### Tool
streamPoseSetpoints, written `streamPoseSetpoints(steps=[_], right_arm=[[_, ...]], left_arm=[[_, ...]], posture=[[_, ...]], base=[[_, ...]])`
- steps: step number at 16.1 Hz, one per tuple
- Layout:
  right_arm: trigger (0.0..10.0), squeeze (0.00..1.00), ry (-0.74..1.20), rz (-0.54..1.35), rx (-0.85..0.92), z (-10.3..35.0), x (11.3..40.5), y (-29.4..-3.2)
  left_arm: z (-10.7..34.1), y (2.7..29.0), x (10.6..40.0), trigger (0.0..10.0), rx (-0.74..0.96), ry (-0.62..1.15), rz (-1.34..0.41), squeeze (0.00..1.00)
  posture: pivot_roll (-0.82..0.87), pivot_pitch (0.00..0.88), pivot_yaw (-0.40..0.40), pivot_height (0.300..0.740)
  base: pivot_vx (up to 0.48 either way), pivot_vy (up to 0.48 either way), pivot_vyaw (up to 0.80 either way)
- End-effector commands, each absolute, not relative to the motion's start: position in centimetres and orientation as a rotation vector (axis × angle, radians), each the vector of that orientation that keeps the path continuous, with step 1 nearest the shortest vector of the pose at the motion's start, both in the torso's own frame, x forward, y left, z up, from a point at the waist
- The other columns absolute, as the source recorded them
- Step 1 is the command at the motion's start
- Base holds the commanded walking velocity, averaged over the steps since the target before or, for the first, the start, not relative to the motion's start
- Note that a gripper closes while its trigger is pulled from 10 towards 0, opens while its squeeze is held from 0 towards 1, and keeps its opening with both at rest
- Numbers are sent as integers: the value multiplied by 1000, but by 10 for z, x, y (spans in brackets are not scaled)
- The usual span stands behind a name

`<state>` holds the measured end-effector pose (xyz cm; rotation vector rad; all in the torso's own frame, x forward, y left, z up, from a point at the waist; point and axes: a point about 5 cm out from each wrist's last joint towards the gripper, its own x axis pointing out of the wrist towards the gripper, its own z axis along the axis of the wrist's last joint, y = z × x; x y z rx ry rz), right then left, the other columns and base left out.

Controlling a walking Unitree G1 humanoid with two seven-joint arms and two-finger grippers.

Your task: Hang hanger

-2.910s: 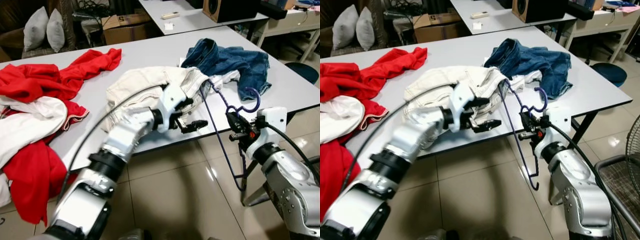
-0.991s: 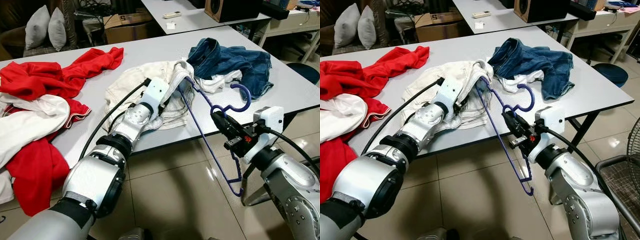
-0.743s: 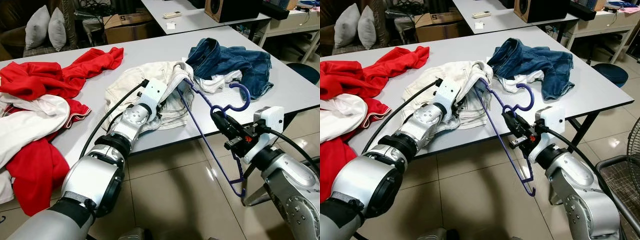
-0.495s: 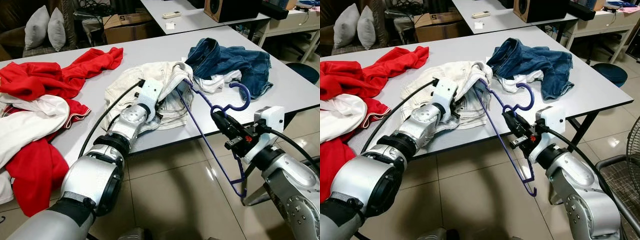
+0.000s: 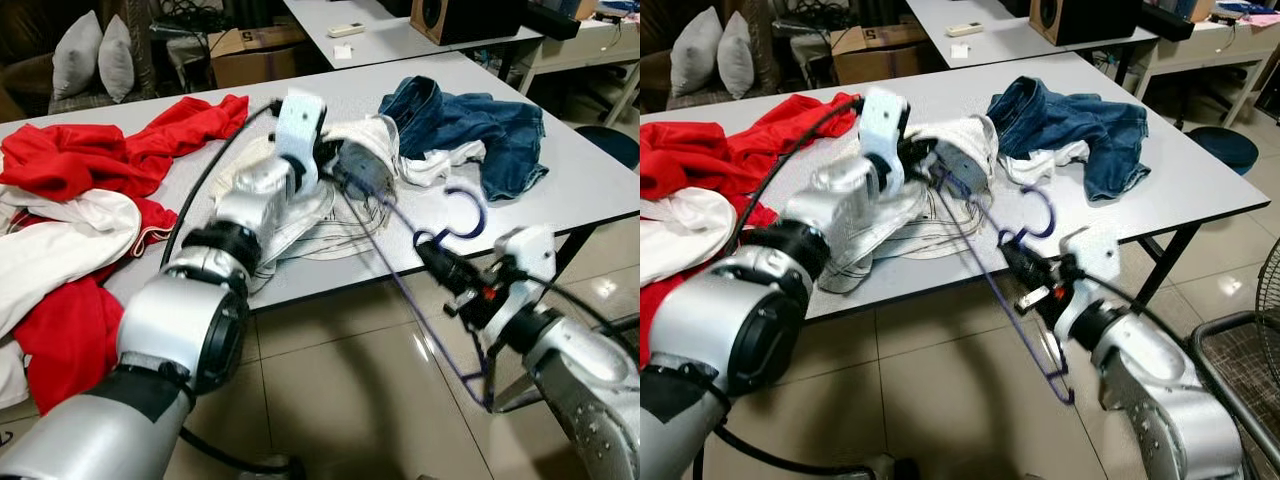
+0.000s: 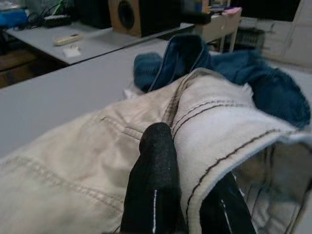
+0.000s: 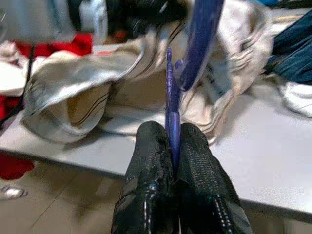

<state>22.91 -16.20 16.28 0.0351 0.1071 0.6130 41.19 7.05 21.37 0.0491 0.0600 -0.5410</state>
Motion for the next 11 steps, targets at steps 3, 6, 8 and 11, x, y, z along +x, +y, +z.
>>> streamPoseSetpoints(steps=[3, 6, 8, 11], right_arm=[[10000, 0, 168, 580, 4, 152, 238, -155], [10000, 0, 184, 404, 43, 144, 260, -165], [10000, 0, 154, 297, 100, 142, 280, -171], [10000, 0, 69, 298, 166, 160, 295, -165]], left_arm=[[256, 60, 414, 0, 61, -62, -634, 0], [271, 59, 413, 0, 89, -109, -705, 0], [278, 63, 412, 0, 102, -119, -737, 0], [288, 82, 416, 0, 148, -146, -673, 0]], posture=[[-49, 0, 114, 740], [-51, 0, 124, 740], [-43, 0, 120, 740], [-25, 0, 99, 740]], base=[[0, 0, 0], [0, 0, 0], [0, 0, 0], [0, 0, 0]])
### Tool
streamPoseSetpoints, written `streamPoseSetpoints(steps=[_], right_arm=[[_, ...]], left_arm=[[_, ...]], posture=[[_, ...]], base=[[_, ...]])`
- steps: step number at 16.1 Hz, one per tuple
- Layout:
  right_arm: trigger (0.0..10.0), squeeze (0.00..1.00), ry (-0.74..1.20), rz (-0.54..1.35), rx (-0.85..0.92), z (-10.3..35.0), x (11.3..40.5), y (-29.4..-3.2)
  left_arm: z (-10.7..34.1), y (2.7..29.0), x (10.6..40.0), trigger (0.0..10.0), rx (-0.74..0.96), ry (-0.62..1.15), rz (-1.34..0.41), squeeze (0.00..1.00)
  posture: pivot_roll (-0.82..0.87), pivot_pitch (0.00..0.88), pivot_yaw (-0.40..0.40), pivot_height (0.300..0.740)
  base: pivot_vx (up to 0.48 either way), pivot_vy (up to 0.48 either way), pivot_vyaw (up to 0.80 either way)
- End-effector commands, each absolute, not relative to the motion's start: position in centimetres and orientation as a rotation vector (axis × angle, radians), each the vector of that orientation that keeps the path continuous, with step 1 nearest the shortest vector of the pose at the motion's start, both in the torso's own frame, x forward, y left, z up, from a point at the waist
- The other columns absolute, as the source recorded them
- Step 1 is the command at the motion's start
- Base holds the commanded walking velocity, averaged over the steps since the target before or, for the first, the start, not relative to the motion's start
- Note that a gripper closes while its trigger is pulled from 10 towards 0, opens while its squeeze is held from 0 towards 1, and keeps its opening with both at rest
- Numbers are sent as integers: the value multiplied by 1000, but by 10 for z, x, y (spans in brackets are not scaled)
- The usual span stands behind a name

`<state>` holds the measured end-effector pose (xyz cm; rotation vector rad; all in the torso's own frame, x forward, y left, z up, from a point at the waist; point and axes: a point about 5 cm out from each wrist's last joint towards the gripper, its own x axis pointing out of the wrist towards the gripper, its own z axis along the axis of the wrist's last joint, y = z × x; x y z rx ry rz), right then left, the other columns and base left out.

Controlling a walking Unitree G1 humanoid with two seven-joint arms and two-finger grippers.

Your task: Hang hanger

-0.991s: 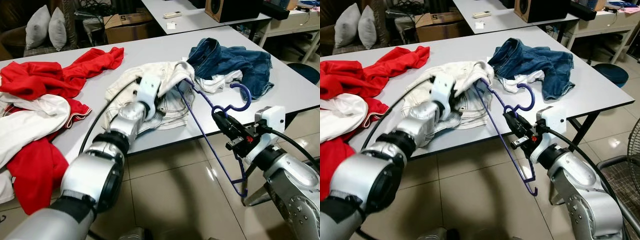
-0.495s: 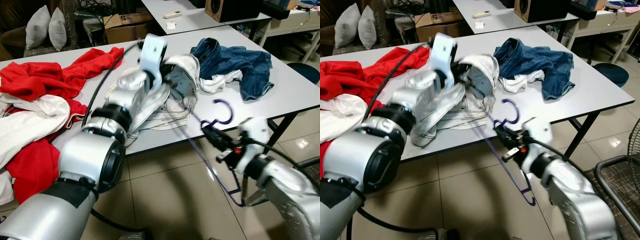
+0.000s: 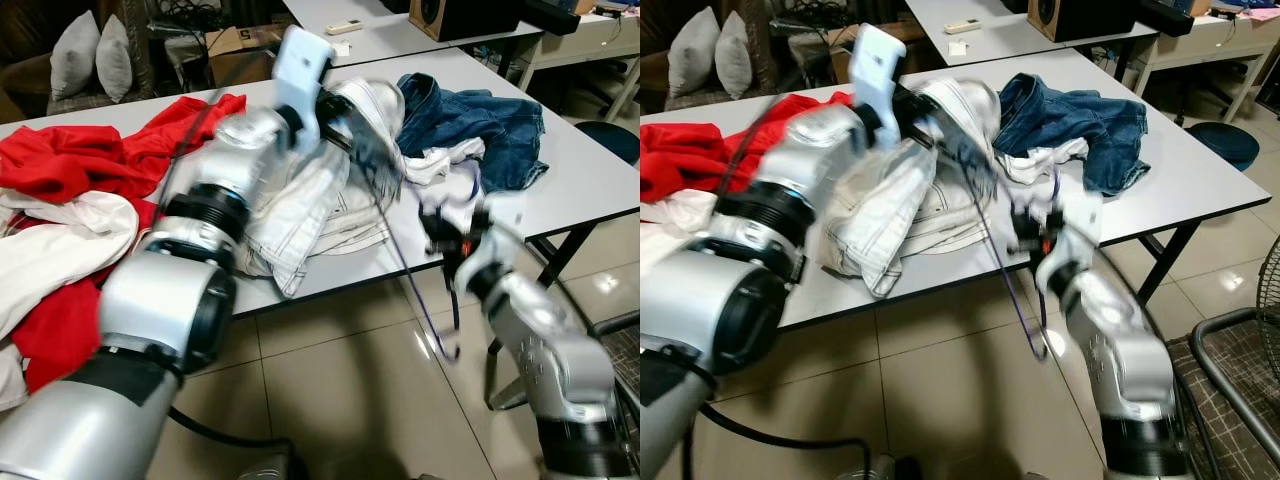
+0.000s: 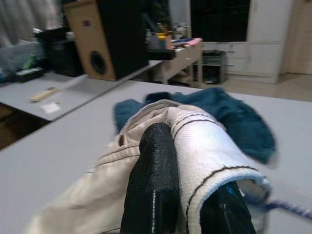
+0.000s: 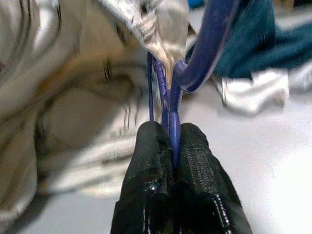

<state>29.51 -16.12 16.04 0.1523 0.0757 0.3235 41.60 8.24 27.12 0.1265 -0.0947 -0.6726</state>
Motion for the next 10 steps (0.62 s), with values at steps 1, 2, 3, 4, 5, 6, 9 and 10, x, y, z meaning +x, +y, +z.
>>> streamPoseSetpoints(steps=[1, 2, 3, 4, 5, 6, 9, 10], right_arm=[[10000, 0, 54, 297, 168, 163, 297, -166], [10000, 0, 9, 322, 175, 171, 299, -166], [10000, 0, -8, 328, 175, 174, 300, -165], [10000, 0, -96, 317, 155, 193, 303, -171], [10000, 0, -138, 316, 160, 204, 304, -173], [10000, 0, -213, 330, 178, 224, 303, -177], [10000, 0, -224, 315, 201, 231, 295, -189], [10000, 0, -109, 279, 149, 208, 294, -193]], left_arm=[[294, 89, 418, 0, 141, -160, -639, 0], [307, 105, 420, 0, 138, -190, -585, 0], [311, 109, 420, 0, 140, -200, -572, 0], [327, 121, 419, 0, 134, -243, -543, 0], [335, 126, 419, 0, 123, -262, -537, 0], [350, 135, 418, 0, 101, -298, -511, 0], [368, 154, 414, 0, 30, -333, -487, 0], [357, 151, 415, 0, 48, -293, -519, 0]], posture=[[-16, 0, 92, 740], [-9, 0, 87, 740], [-9, 0, 87, 740], [-7, 0, 88, 740], [-7, 0, 88, 740], [-7, 0, 88, 740], [-2, 0, 90, 740], [-1, 0, 89, 740]], base=[[0, 0, 0], [0, 0, 0], [0, 0, 0], [0, 0, 0], [0, 0, 0], [0, 0, 0], [0, 0, 0], [0, 0, 0]])
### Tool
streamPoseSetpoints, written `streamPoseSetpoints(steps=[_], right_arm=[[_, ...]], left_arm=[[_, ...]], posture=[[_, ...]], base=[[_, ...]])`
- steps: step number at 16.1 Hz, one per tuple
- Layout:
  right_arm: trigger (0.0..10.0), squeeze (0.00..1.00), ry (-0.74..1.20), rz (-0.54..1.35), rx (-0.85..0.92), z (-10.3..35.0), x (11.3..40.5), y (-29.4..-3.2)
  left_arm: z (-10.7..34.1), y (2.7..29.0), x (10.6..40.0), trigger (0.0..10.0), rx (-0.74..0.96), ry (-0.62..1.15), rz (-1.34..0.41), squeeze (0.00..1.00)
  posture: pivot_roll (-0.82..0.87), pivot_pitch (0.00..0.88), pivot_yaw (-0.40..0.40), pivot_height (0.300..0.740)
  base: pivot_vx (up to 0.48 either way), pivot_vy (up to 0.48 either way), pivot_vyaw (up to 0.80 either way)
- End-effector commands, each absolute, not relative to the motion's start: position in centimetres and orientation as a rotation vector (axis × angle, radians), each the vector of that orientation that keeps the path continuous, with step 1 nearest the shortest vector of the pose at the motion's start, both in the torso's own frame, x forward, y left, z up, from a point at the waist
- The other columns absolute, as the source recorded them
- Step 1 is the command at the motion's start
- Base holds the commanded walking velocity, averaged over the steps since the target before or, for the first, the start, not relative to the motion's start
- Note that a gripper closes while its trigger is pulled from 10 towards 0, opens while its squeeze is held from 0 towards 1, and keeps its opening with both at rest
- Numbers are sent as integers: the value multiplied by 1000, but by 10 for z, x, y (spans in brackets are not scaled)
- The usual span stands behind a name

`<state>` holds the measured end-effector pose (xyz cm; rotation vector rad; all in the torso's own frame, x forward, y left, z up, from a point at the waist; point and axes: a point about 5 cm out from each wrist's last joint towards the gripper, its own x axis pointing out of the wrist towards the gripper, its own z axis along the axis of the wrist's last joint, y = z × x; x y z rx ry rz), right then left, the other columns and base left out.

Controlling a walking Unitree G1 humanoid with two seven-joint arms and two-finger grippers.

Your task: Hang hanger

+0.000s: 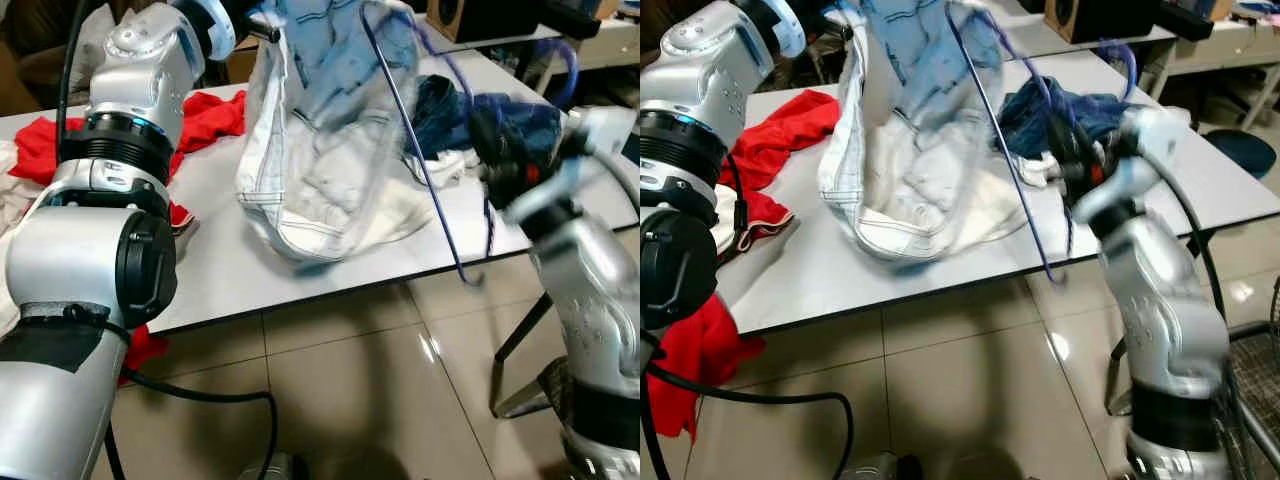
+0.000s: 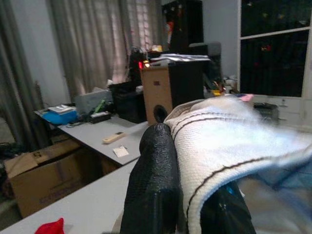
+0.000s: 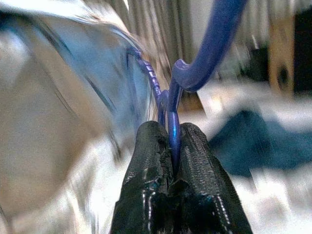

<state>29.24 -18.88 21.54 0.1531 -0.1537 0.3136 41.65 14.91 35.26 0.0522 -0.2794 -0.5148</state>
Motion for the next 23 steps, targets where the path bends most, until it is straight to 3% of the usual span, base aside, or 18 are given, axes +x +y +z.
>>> streamPoseSetpoints(steps=[1, 5, 11, 14, 17, 19, 21, 23], right_arm=[[10000, 0, 11, 235, 119, 186, 293, -197], [10000, 0, 173, 249, 43, 154, 278, -191], [10000, 0, 91, 528, 100, 167, 278, -147], [10000, 0, 96, 548, 122, 164, 289, -137], [10000, 0, 30, 398, 187, 170, 307, -145], [10000, 0, -22, 268, 262, 177, 315, -162], [10000, 0, 8, 144, 301, 168, 317, -186], [10000, 0, 9, 123, 287, 165, 315, -191]], left_arm=[[344, 147, 416, 0, 65, -253, -545, 0], [328, 138, 417, 0, 27, -210, -559, 0], [312, 106, 414, 0, -14, -165, -665, 0], [309, 93, 410, 0, -37, -160, -703, 0], [304, 82, 401, 0, 4, -124, -823, 0], [301, 87, 397, 0, 23, -99, -850, 0], [324, 116, 403, 0, -65, -183, -702, 0], [342, 143, 408, 0, -129, -269, -543, 0]], posture=[[-2, 0, 90, 740], [-4, 0, 94, 740], [-17, 0, 104, 740], [-16, 0, 101, 740], [-7, 0, 95, 740], [-5, 0, 95, 740], [-2, 0, 96, 740], [-4, 0, 100, 740]], base=[[0, 0, 0], [0, 0, 0], [0, 0, 0], [0, 0, 0], [0, 0, 0], [0, 0, 0], [0, 0, 0], [0, 0, 0]])
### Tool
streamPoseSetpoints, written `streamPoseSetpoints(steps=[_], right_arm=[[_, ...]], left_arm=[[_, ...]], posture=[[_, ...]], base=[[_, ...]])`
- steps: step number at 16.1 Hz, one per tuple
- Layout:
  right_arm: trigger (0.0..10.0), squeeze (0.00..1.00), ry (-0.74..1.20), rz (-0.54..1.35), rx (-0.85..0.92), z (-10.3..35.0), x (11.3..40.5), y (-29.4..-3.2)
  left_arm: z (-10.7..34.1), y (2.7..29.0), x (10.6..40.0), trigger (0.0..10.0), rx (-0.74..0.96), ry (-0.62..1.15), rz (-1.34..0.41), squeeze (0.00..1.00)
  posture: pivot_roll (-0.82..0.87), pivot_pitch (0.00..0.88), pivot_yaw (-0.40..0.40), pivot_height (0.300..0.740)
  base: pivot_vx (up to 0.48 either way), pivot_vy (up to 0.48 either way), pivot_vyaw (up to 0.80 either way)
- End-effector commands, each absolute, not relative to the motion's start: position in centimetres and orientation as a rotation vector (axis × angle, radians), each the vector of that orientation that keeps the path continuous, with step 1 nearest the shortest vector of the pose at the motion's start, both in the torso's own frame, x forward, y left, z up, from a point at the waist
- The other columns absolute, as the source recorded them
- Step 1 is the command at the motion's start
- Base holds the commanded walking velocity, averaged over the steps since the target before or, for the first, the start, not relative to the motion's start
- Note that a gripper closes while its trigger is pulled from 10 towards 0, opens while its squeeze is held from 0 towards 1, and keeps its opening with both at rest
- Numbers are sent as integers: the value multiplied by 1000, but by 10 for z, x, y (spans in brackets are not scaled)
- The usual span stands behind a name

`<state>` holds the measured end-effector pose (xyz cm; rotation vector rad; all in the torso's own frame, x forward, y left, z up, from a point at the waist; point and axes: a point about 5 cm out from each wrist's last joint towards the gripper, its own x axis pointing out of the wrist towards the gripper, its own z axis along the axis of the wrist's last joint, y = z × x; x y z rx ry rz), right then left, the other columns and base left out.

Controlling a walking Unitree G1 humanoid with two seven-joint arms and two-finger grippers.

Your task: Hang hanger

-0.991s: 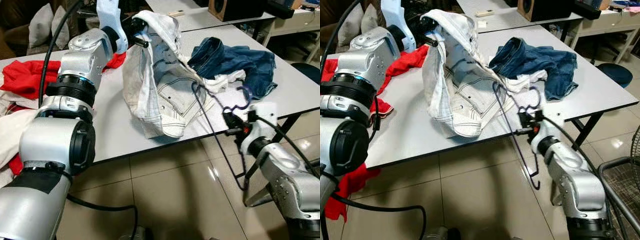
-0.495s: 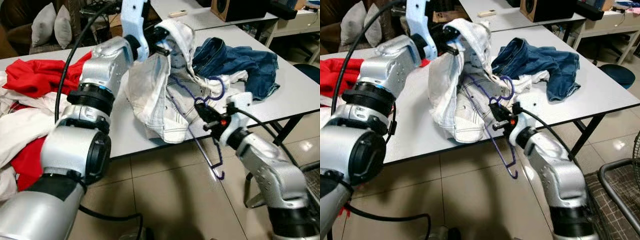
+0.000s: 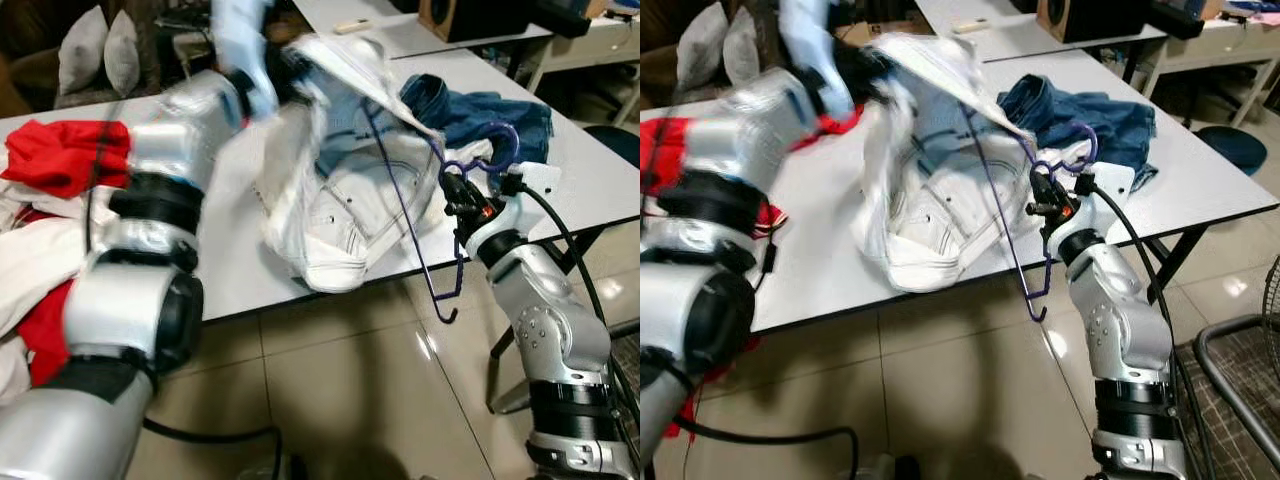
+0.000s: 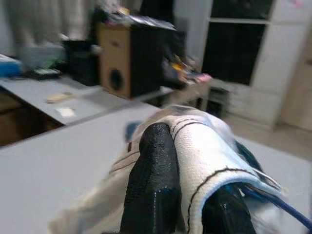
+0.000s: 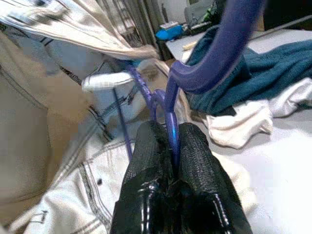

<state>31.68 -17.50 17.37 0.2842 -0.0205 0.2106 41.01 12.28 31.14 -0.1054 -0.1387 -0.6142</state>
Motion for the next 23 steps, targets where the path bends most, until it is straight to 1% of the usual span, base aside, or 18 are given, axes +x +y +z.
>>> streamPoseSetpoints(steps=[1, 2, 4, 5, 6, 7, 8, 9, 11, 12, 13, 14, 23], right_arm=[[10000, 0, 0, 90, 283, 166, 314, -197], [10000, 0, -4, 69, 275, 166, 314, -202], [10000, 0, -63, -34, 215, 178, 315, -228], [10000, 0, -124, -38, 148, 194, 315, -236], [10000, 0, -171, -35, 134, 208, 315, -241], [10000, 0, -268, -12, 102, 236, 317, -245], [10000, 0, -321, 24, 89, 254, 318, -245], [10000, 0, -335, 70, 80, 261, 318, -241], [10000, 0, -324, 111, 62, 257, 317, -234], [10000, 0, -270, 141, 60, 236, 309, -222], [10000, 0, -255, 147, 62, 232, 307, -220], [10000, 0, -230, 153, 71, 223, 301, -217], [10000, 0, -230, 153, 71, 223, 301, -217]], left_arm=[[349, 162, 407, 0, -121, -306, -461, 0], [351, 171, 406, 0, -102, -320, -418, 0], [341, 208, 401, 0, 1, -283, -314, 0], [336, 228, 398, 0, 47, -284, -217, 0], [338, 239, 396, 0, 85, -305, -160, 0], [348, 259, 390, 0, 127, -360, -63, 0], [354, 268, 385, 0, 142, -389, -36, 0], [348, 268, 383, 0, 178, -362, -76, 0], [331, 264, 380, 0, 228, -305, -158, 0], [286, 251, 366, 0, 300, -192, -364, 0], [276, 248, 362, 0, 309, -169, -419, 0], [251, 242, 349, 0, 307, -45, -549, 0], [251, 242, 349, 0, 307, -45, -549, 0]], posture=[[-6, 0, 104, 740], [-6, 0, 104, 740], [-2, 0, 103, 740], [4, 0, 97, 740], [10, 0, 90, 740], [14, 0, 84, 740], [19, 0, 77, 740], [21, 0, 74, 740], [20, 0, 75, 740], [22, 0, 74, 740], [21, 0, 74, 740], [24, 0, 70, 740], [24, 0, 70, 740]], base=[[0, 0, 0], [0, 0, 0], [0, 0, 0], [0, 0, 0], [0, 0, 0], [0, 0, 0], [0, 0, 0], [0, 0, 0], [0, 0, 0], [0, 0, 0], [0, 0, 0], [0, 0, 0], [0, 0, 0]])
